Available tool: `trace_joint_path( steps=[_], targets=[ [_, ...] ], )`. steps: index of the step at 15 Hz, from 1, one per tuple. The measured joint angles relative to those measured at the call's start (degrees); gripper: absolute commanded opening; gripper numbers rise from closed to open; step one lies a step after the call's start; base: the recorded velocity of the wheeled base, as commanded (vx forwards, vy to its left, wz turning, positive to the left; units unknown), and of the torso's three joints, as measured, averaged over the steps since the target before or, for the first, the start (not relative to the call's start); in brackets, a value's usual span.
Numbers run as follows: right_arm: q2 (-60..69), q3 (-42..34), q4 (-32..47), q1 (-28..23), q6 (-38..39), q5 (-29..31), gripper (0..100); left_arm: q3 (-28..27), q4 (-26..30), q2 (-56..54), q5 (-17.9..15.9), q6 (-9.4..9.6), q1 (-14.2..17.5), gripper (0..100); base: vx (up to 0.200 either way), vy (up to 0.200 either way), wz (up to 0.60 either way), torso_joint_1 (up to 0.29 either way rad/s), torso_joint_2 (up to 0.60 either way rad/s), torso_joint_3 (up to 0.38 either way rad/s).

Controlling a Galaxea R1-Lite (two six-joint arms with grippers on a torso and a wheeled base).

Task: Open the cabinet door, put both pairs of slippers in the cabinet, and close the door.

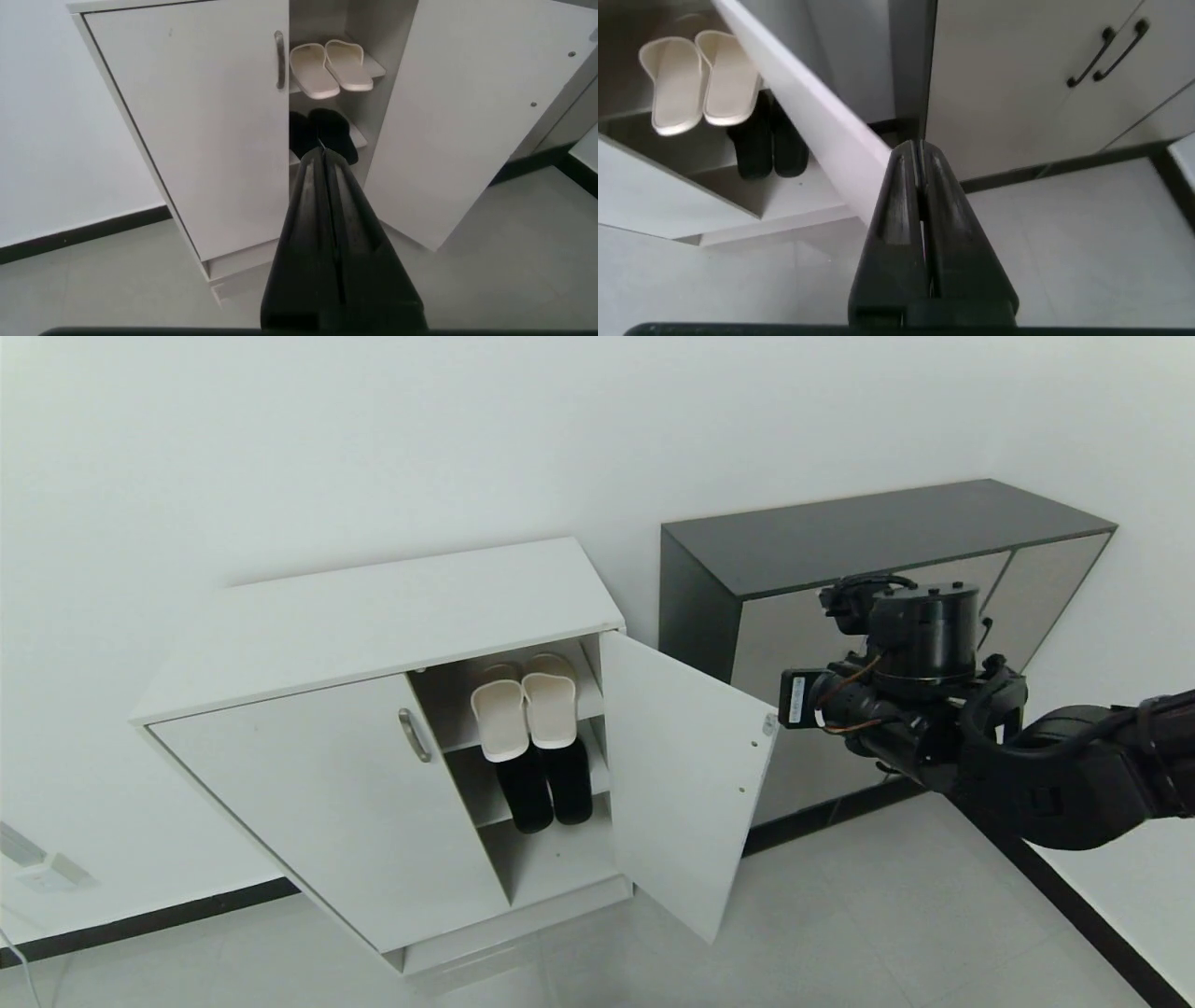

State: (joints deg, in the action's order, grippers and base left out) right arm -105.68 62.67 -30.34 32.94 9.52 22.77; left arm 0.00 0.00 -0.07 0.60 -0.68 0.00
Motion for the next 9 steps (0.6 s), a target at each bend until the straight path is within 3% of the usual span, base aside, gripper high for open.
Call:
trace_joint_path(
  steps=[9],
  targets=[
    [-8.22,3.21,-2.45,-2.88,0.18,-0.96,0,0.0,0.0,0.0,0.0,0.0,0.0,0,0.0,0.0,0.0,0.0,0.0,0.0]
  ],
)
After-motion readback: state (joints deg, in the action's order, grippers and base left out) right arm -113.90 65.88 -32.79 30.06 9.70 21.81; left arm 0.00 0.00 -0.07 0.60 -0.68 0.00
